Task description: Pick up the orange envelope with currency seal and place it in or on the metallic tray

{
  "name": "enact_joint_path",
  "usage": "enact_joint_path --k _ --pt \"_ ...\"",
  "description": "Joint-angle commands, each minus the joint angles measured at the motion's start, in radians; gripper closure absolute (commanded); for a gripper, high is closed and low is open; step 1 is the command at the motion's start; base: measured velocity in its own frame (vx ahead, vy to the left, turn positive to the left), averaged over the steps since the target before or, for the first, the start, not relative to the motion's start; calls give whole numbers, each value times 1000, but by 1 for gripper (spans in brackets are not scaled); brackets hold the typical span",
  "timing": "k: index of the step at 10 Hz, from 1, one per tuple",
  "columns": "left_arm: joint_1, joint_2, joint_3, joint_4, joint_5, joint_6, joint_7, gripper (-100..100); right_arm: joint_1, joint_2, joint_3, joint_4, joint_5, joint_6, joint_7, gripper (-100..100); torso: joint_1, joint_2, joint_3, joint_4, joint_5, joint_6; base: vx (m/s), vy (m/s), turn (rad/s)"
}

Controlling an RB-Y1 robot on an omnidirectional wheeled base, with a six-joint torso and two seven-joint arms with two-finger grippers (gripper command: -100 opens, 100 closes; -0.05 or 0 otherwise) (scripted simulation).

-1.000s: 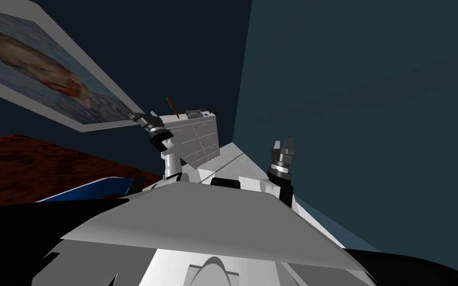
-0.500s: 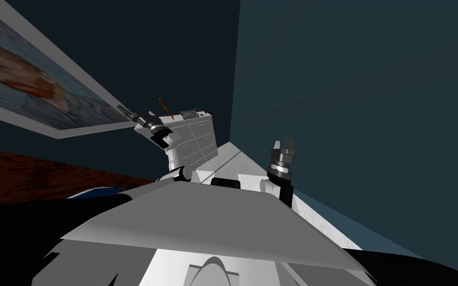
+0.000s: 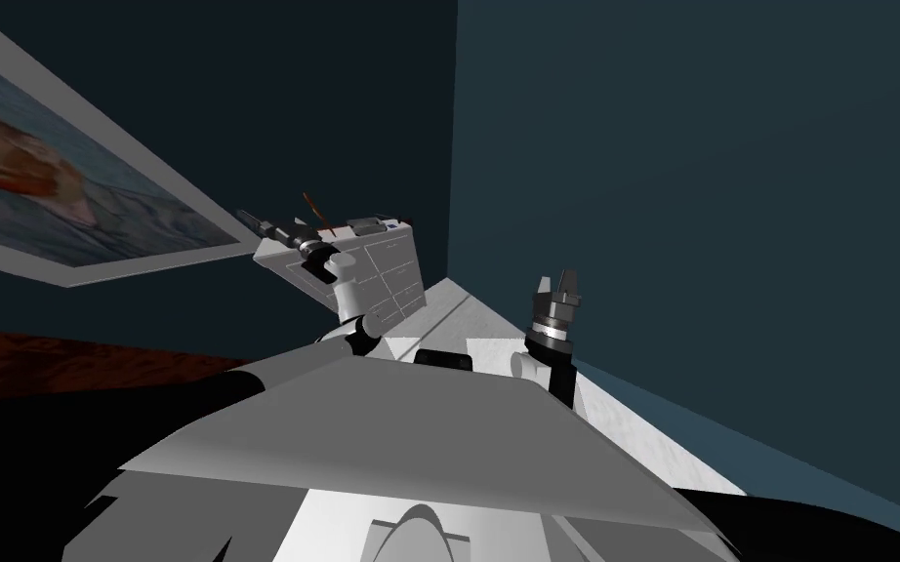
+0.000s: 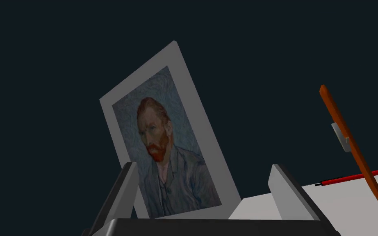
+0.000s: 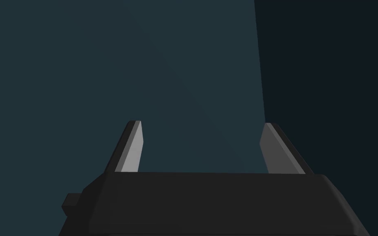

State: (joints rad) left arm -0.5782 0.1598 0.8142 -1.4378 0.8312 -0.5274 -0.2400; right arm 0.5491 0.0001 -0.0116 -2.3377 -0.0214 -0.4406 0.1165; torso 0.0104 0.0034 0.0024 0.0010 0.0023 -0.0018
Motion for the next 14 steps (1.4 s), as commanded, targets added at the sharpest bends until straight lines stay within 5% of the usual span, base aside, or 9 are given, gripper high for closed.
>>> enact_joint_path --k 1,14 --pt "-50 -3 34 50 43 -8 -20 -100 0 0 0 0 0 0 0 0 0 0 0 0 0 0 -45 98 -207" --pt "-382 -36 188 309 261 -84 -106 -100 0 0 0 0 0 0 0 0 7 0 0 0 2 0 -40 138 -137"
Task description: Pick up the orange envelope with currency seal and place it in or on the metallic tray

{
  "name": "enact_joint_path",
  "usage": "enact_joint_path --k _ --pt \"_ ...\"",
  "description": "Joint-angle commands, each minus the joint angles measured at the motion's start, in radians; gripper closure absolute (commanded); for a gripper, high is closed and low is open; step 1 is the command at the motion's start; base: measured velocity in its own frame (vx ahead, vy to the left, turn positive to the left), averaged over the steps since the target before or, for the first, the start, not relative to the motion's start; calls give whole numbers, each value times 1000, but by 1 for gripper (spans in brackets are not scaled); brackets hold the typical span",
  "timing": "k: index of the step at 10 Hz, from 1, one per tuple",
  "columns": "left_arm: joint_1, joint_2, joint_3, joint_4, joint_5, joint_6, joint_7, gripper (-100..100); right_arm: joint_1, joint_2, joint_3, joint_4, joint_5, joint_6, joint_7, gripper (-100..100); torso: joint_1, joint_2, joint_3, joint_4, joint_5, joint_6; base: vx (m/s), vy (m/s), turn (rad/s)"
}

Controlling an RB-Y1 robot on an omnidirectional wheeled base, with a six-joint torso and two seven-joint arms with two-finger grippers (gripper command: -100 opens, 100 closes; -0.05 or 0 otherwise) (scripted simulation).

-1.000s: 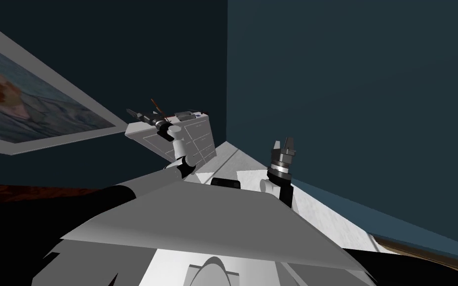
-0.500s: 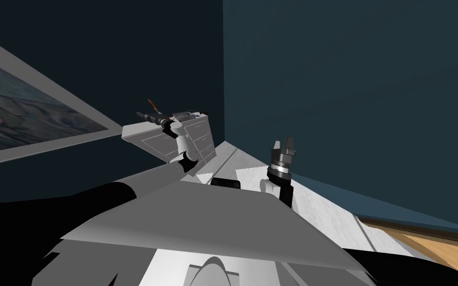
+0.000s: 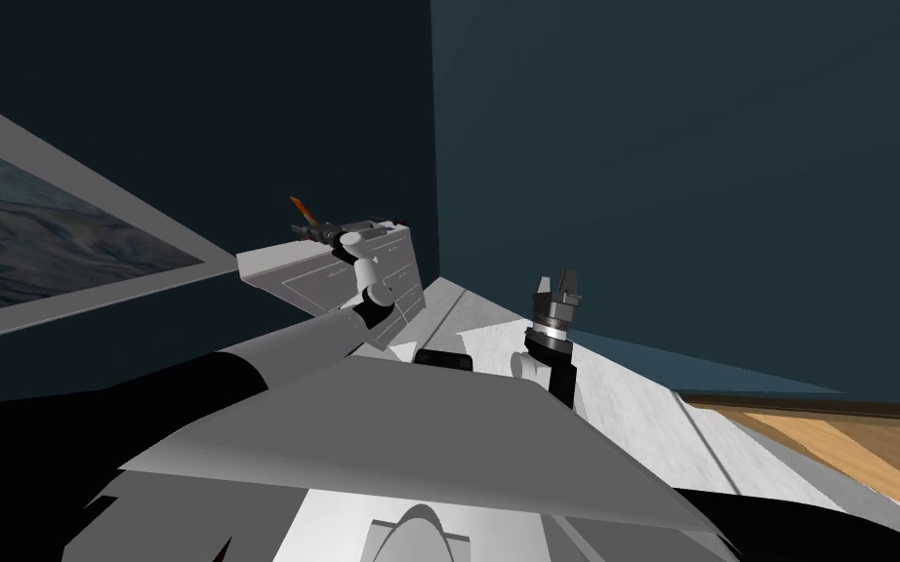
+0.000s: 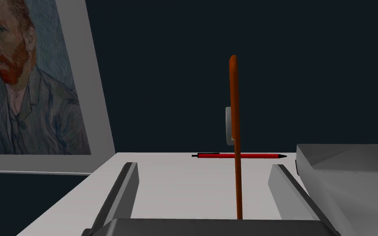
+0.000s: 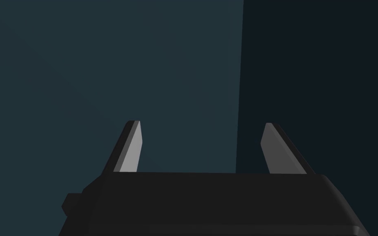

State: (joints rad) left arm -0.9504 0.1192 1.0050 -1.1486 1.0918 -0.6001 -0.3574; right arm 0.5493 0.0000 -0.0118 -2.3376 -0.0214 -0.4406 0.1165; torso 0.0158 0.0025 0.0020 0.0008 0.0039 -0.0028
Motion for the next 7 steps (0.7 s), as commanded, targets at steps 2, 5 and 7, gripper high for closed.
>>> enact_joint_path --k 2,5,7 --pt "-72 -8 29 70 44 -31 -5 -100 0 0 0 0 0 0 0 0 -1 0 0 0 0 0 -51 150 -111" --pt "-137 -29 63 119 91 -53 -23 -100 0 0 0 0 0 0 0 0 3 1 0 0 1 0 -65 190 -108" --pt "-146 -39 70 118 99 -54 -30 -100 0 0 0 0 0 0 0 0 1 -1 0 0 0 0 -35 120 -55"
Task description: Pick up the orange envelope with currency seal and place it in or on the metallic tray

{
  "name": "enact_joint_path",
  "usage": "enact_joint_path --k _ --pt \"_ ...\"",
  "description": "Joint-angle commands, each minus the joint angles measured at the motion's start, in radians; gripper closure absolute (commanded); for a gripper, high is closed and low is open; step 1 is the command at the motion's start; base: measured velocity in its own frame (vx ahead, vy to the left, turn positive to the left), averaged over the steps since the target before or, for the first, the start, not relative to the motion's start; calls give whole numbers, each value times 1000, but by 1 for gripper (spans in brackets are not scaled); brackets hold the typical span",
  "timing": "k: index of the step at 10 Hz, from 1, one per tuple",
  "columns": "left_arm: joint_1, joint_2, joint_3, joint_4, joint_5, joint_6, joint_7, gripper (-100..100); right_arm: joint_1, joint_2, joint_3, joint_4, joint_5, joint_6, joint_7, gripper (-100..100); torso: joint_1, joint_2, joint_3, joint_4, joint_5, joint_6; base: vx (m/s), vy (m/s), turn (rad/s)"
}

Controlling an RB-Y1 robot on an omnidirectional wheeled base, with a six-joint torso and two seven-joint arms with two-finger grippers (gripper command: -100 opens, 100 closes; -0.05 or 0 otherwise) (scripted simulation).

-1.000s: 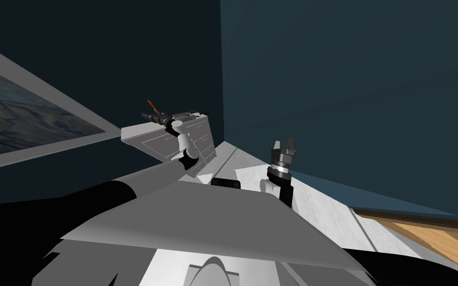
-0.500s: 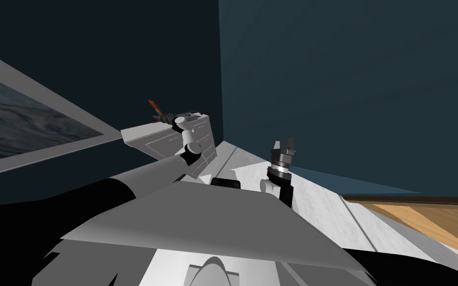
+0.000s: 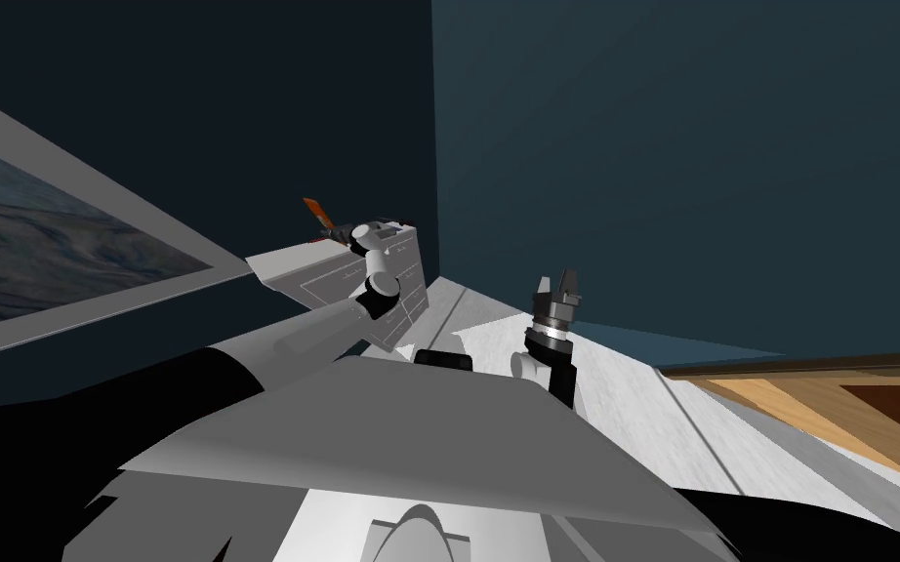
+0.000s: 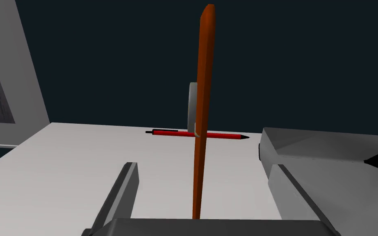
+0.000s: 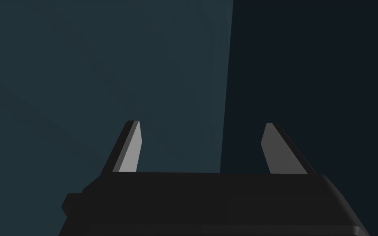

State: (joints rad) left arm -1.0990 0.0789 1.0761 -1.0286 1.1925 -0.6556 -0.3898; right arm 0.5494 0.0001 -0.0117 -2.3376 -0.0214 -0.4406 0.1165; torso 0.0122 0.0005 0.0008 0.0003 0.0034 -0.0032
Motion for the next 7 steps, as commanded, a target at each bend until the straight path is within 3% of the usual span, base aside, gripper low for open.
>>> enact_joint_path --k 1,2,3,7 --pt "0 0 0 0 0 0 0 0 0 0 0 0 0 0 0 0 0 0 0 0 0 0 -4 14 4" --pt "0 0 0 0 0 0 0 -100 0 0 0 0 0 0 0 0 -4 -1 -1 0 -1 0 -2 6 0" --pt "0 0 0 0 0 0 0 100 0 0 0 0 0 0 0 0 -5 -2 -1 0 -1 0 0 0 0" --pt "0 0 0 0 0 0 0 100 0 0 0 0 0 0 0 0 -6 -2 -1 0 -1 0 0 0 0"
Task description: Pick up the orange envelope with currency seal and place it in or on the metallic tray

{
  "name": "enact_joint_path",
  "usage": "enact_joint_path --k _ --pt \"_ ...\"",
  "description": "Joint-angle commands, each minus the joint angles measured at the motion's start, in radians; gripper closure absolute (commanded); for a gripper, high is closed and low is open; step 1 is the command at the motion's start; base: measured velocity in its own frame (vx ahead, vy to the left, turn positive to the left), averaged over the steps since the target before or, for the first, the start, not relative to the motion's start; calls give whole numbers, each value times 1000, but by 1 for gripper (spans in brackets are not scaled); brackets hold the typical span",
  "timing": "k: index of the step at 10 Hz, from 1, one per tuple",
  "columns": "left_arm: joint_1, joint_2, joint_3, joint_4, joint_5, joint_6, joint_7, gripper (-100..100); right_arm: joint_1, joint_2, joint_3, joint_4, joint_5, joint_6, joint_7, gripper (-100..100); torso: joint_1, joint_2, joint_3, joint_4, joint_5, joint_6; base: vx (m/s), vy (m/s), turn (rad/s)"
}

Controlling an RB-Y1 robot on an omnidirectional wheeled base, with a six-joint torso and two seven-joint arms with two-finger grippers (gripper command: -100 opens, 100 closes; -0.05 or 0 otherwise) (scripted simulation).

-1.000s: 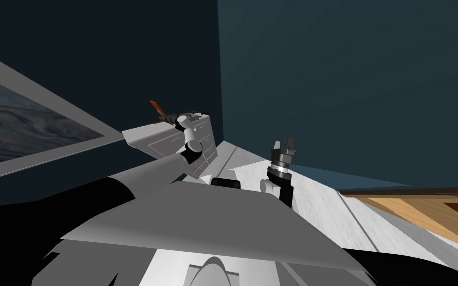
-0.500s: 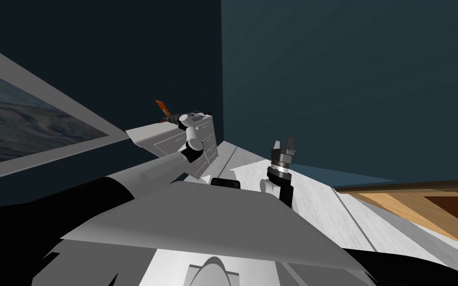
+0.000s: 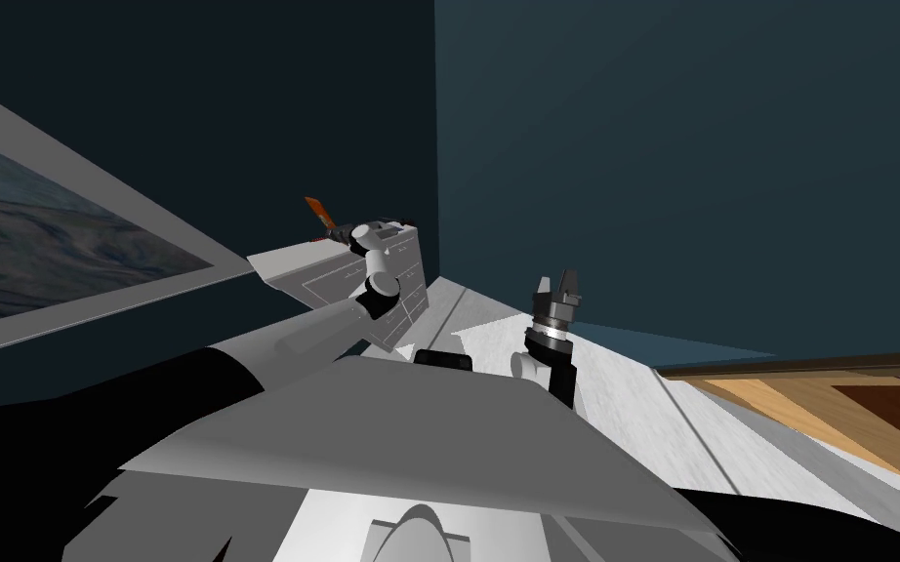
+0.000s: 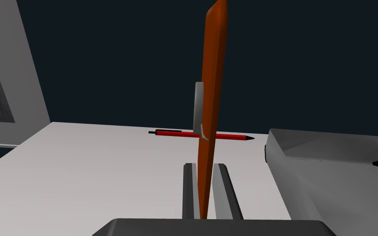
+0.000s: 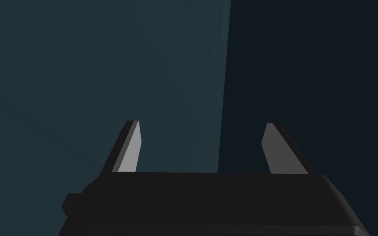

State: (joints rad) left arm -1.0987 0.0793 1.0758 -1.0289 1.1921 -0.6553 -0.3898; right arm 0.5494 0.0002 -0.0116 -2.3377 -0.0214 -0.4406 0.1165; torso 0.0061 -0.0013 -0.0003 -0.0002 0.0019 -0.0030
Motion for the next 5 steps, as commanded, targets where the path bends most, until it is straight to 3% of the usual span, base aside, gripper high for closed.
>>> enact_joint_path --k 1,2,3,4,5 --pt "0 0 0 0 0 0 0 0 0 0 0 0 0 0 0 0 0 0 0 0 0 0 0 0 0" --pt "0 0 0 0 0 0 0 100 0 0 0 0 0 0 0 0 0 0 0 0 0 0 0 0 0" --pt "0 0 0 0 0 0 0 0 0 0 0 0 0 0 0 0 0 0 0 0 0 0 0 0 0" --pt "-16 29 2 -10 1 -3 -9 100 0 0 0 0 0 0 0 0 0 0 0 0 0 0 41 -106 10" --pt "-16 29 2 -10 1 -3 -9 100 0 0 0 0 0 0 0 0 -5 -2 -1 0 -2 -1 35 -129 46"
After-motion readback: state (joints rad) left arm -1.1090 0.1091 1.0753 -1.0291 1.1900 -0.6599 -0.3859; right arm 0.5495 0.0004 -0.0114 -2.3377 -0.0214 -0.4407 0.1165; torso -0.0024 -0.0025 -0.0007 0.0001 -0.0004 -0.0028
